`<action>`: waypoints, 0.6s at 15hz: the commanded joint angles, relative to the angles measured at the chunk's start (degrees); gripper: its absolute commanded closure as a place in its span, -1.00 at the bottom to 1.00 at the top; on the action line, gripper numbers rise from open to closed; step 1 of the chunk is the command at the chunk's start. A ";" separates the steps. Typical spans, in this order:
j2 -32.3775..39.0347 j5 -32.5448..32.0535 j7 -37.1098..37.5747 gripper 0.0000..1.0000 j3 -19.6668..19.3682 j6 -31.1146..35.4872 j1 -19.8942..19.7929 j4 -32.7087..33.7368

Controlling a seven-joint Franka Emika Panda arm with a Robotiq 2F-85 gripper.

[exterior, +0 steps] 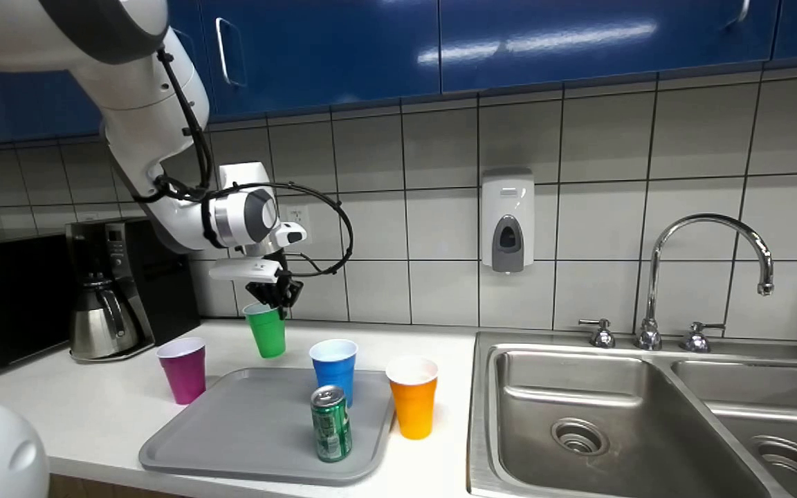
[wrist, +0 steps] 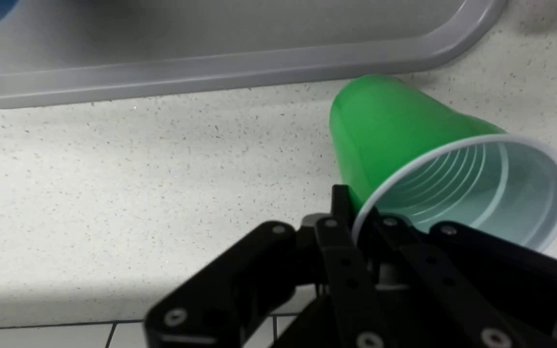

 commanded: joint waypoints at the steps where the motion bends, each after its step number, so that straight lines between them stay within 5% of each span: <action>1: -3.32 0.79 -3.16 0.97 1.32 0.43 -1.55 -5.01; 9: -3.16 0.05 -4.23 0.97 1.16 0.32 -1.28 -7.70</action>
